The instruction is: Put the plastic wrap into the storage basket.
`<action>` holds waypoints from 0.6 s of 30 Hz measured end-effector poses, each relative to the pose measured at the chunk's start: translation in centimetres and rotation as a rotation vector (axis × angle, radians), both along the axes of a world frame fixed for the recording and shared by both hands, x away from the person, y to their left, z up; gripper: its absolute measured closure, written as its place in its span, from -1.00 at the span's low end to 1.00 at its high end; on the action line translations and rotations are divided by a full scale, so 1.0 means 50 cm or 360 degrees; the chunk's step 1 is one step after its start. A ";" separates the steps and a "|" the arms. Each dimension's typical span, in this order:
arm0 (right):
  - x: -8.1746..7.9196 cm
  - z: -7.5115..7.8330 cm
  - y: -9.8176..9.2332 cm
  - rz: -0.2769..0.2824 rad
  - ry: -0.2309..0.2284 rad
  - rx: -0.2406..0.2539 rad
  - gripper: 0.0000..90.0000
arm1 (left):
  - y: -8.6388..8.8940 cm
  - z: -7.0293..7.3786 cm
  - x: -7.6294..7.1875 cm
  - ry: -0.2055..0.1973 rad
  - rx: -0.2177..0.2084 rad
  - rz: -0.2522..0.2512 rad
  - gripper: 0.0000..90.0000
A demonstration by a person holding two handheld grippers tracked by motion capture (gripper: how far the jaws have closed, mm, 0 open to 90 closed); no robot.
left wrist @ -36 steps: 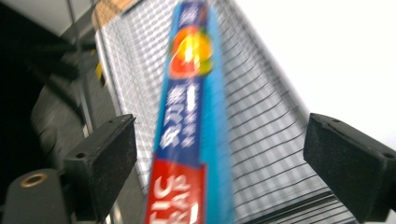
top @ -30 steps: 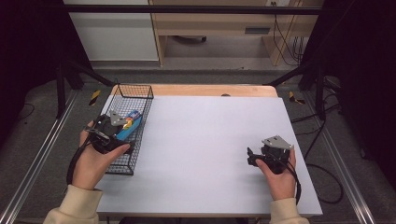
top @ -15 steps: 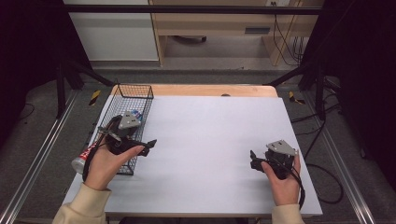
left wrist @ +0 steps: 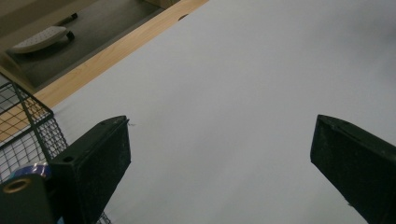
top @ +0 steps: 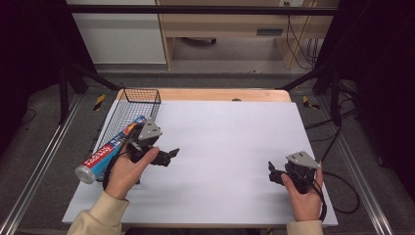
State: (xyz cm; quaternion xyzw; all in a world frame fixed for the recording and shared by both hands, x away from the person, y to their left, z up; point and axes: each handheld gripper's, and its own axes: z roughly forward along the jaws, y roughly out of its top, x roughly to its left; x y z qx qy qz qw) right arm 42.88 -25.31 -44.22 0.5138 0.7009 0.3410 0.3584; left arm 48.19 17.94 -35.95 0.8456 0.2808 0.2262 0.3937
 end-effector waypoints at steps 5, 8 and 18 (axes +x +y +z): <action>-0.009 0.002 -0.018 -0.0023 -0.0021 0.0007 -0.91 | -0.027 -0.021 -0.007 -0.0021 -0.0035 -0.0098 -0.89; -0.011 0.001 -0.025 -0.0025 -0.0023 0.0005 -0.91 | -0.043 -0.029 -0.012 -0.0038 -0.0049 -0.0153 -0.89; -0.019 0.001 -0.042 -0.0043 -0.0021 0.0027 -0.91 | -0.084 -0.065 -0.036 -0.0078 -0.0091 -0.0268 -0.90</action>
